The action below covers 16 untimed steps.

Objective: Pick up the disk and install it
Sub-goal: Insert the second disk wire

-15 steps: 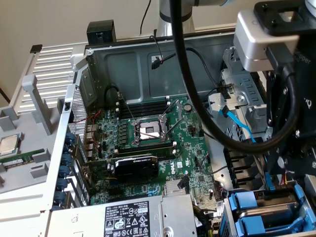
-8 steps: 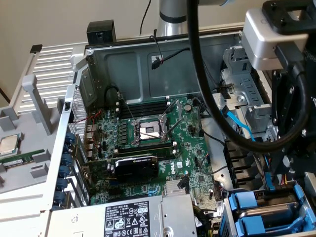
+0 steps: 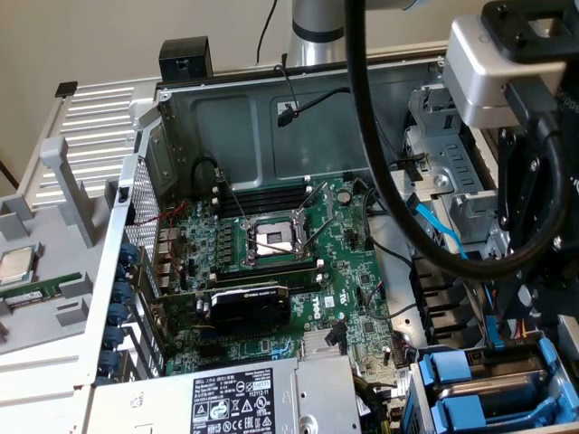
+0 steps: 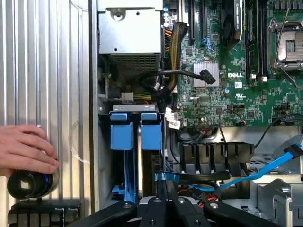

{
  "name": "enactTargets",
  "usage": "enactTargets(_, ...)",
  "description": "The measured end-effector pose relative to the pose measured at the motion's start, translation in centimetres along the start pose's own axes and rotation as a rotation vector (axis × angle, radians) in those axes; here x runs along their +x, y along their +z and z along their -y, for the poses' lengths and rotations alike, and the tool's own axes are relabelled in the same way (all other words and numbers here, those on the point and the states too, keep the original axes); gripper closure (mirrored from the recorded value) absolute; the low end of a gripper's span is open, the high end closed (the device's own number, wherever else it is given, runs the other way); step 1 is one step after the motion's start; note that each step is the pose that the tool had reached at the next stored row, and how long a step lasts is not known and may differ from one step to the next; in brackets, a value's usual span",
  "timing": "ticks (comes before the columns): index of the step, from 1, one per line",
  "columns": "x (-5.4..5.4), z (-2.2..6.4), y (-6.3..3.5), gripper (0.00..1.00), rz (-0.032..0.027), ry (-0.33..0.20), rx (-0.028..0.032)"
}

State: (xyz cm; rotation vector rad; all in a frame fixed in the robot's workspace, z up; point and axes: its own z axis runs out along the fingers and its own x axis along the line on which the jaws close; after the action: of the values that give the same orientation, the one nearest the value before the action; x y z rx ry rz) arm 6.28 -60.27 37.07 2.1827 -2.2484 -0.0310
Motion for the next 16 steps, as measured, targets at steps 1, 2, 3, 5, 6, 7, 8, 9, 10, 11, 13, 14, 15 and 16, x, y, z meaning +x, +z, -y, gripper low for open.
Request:
enactTargets(1, 0.0, 0.0, 0.0, 0.89, 0.0, 0.0, 0.0)
enactTargets(2, 0.0, 0.0, 0.0, 0.89, 0.0, 0.0, 0.0)
enactTargets(3, 0.0, 0.0, 0.0, 0.89, 0.0, 0.0, 0.0)
enactTargets(5, 0.0, 0.0, 0.0, 0.89, 0.0, 0.0, 0.0)
enactTargets(6, 0.0, 0.0, 0.0, 0.89, 0.0, 0.0, 0.0)
enactTargets(7, 0.0, 0.0, 0.0, 0.89, -0.0001, 0.0, 0.0001)
enactTargets(8, 0.0, 0.0, 0.0, 0.89, 0.0, 0.0, 0.0001)
enactTargets(9, 0.0, 0.0, 0.0, 0.89, 0.0, 0.0, 0.0001)
enactTargets(10, 0.0, 0.0, 0.0, 0.89, -0.0001, -0.009, 0.0001)
enactTargets(11, 0.0, 0.0, 0.0, 0.89, -0.0006, -0.028, -0.0001)
enactTargets(13, 0.0, 0.0, 0.01, 0.89, -0.0011, -0.064, -0.0004)
enactTargets(14, 0.01, 0.01, 0.01, 0.89, -0.0014, -0.082, -0.0005)
enactTargets(15, 0.0, 0.01, 0.01, 0.89, -0.0018, -0.1, -0.0006)
enactTargets(16, 0.0, 0.01, 0.0, 0.89, -0.0024, -0.118, -0.0008)
